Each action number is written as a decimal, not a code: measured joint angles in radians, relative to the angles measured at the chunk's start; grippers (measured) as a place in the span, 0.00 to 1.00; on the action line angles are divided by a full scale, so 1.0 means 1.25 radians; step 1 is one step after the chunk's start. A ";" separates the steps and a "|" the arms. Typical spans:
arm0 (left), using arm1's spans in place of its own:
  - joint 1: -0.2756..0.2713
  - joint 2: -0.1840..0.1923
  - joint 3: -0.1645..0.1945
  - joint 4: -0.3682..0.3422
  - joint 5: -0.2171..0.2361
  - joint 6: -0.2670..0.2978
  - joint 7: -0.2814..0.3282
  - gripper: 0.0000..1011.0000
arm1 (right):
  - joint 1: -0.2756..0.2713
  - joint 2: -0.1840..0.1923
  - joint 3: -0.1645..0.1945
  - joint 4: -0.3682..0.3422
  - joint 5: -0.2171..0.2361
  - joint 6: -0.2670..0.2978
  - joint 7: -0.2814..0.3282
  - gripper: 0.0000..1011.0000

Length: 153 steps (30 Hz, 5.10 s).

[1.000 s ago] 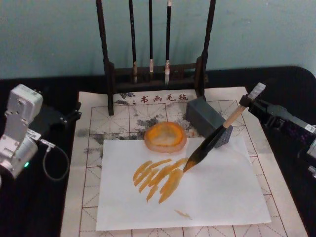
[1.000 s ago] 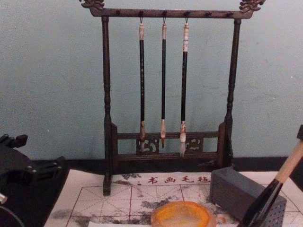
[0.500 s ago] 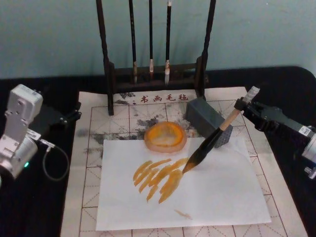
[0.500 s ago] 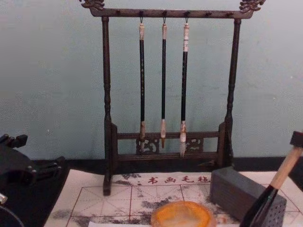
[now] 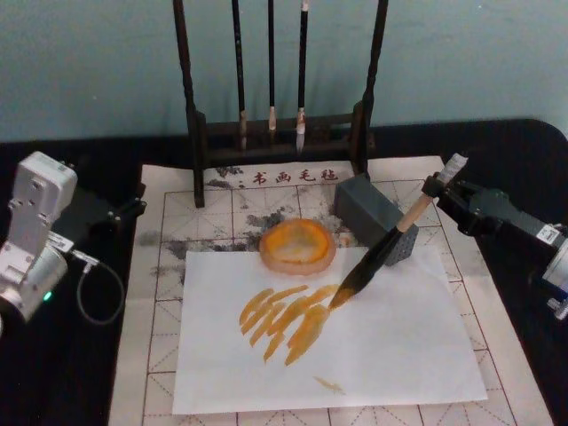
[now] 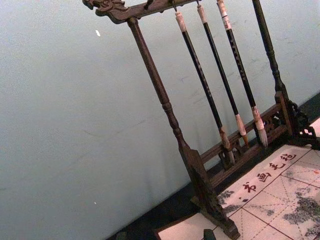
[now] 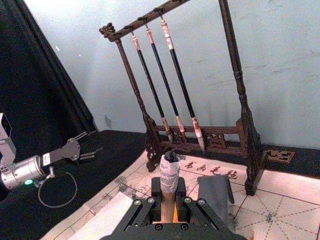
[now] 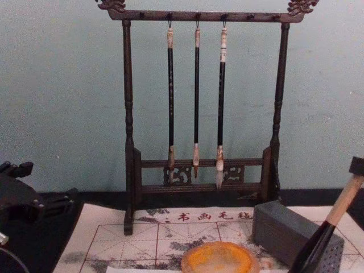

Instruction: Pick up the brush from the inkstone, write on the paper, then place the brush back to its original position.

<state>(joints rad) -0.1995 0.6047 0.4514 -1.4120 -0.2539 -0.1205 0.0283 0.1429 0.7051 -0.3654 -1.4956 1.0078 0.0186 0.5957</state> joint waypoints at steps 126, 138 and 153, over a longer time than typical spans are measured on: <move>0.000 0.000 0.000 0.000 0.000 0.000 0.000 0.99 | 0.144 -0.175 -0.041 0.160 0.179 0.097 -0.141 0.18; 0.000 0.000 0.000 0.000 0.000 0.000 0.000 0.99 | 0.153 -0.185 -0.045 0.185 0.186 0.101 -0.156 0.18; 0.000 0.000 0.000 0.000 0.000 0.000 0.000 0.99 | 0.157 -0.188 -0.050 0.196 0.200 0.112 -0.173 0.18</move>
<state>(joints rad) -0.1995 0.6047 0.4514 -1.4120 -0.2539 -0.1205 0.0283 0.3397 0.4696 -0.4280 -1.2506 1.2582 0.1589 0.3800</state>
